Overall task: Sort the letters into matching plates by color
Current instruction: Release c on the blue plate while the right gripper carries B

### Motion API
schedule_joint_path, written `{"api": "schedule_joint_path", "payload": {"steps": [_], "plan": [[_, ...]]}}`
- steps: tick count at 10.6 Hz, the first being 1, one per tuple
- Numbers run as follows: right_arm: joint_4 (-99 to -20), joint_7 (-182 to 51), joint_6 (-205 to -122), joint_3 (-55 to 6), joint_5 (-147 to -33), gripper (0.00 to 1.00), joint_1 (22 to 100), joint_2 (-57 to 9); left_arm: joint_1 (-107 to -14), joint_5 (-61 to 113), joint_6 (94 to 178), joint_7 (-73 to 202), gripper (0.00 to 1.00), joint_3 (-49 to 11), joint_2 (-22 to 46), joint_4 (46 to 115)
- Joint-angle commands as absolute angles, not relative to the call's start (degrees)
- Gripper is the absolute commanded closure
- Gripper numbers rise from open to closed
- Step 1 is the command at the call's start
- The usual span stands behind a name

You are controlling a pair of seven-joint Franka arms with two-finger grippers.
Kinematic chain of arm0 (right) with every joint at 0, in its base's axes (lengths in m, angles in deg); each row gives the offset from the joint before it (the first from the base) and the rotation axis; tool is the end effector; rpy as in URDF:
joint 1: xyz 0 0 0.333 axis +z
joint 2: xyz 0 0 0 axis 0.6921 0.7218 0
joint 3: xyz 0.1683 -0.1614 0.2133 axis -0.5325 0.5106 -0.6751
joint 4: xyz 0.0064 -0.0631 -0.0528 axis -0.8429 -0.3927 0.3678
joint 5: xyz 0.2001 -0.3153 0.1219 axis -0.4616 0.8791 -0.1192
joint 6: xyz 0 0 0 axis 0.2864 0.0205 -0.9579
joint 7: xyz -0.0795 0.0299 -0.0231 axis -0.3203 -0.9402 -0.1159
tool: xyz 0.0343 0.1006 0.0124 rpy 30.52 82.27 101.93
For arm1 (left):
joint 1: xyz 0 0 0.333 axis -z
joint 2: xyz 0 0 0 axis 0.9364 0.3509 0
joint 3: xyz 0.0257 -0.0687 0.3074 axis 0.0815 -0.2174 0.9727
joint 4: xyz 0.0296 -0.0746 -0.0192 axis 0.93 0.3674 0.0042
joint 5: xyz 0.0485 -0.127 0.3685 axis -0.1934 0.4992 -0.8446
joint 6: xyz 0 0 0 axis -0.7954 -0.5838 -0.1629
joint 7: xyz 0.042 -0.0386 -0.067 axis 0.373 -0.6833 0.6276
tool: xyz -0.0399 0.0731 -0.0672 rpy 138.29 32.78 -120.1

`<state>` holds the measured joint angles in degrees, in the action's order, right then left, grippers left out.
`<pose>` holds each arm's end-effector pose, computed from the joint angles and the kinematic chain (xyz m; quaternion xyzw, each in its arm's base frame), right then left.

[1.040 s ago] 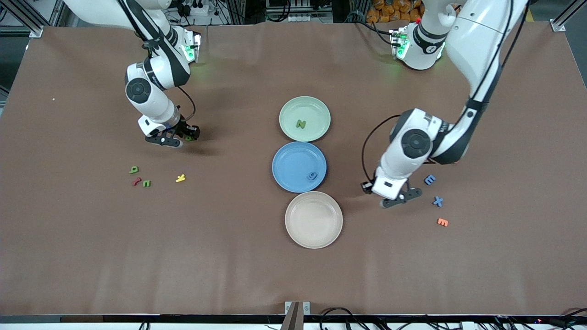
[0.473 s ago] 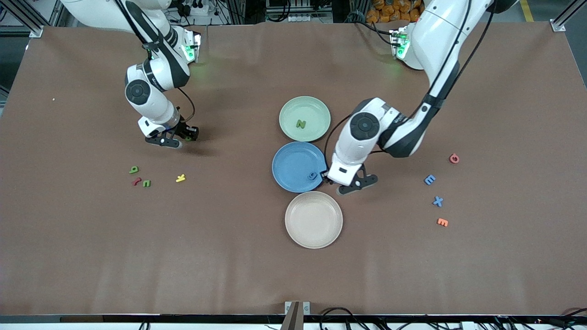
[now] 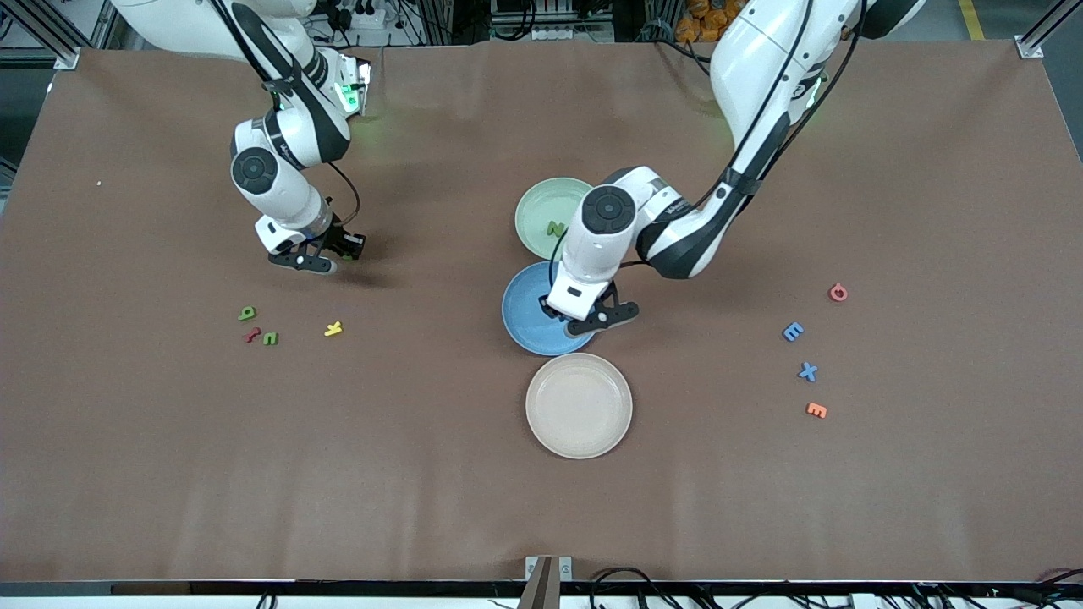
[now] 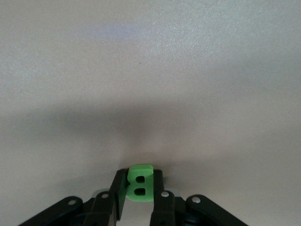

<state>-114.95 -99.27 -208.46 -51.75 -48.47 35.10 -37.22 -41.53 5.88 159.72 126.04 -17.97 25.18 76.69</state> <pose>0.3887 0.1032 0.1735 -0.9945 0.0983 0.0356 0.0091 0.5110 -0.4720 0.2391 0.9834 0.1656 0.0219 0.0703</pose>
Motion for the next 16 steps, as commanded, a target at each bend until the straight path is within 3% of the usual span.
{"api": "schedule_joint_path", "payload": {"steps": [1,2,5,6,7,8,9,13,16], "plan": [[-115.2,-98.4,-209.4,-52.1,-48.5,0.95,34.2,-37.1,-39.2,6.5,159.4,127.0,1.0,-17.5,26.7,74.4],[-115.2,-98.5,-209.3,-52.1,-48.5,1.0,34.2,-37.3,-39.0,6.7,159.3,127.1,1.0,-17.5,26.8,74.5],[-114.3,-99.1,-208.7,-52.3,-48.7,1.0,34.7,-38.8,-36.8,6.7,156.3,129.0,0.98,-17.5,26.9,75.0],[-113.7,-99.3,-207.7,-52.3,-48.7,1.0,35.0,-39.5,-35.8,6.7,155.3,129.5,0.68,-17.5,27.3,75.0],[-112.1,-100.6,-205.1,-52.5,-48.8,1.0,35.6,-39.9,-34.5,6.7,153.2,130.0,0.53,-17.5,27.6,75.0],[-110.9,-102.6,-203.9,-52.6,-48.8,1.0,36.6,-40.2,-34.0,6.5,151.5,130.0,0.17,-17.4,28.0,75.0],[-110.1,-103.8,-203.4,-52.7,-48.8,1.0,37.2,-40.2,-33.9,6.0,151.1,129.9,0.0,-17.2,28.0,75.0],[-106.2,-109.6,-197.6,-54.8,-48.8,1.0,38.2,-41.6,-36.5,5.8,149.6,129.4,0.0,-16.2,26.6,74.8],[-101.6,-114.6,-193.4,-59.0,-53.6,1.0,39.9,-42.1,-44.0,4.7,148.7,125.9,0.0,-16.2,23.9,74.9]]}}
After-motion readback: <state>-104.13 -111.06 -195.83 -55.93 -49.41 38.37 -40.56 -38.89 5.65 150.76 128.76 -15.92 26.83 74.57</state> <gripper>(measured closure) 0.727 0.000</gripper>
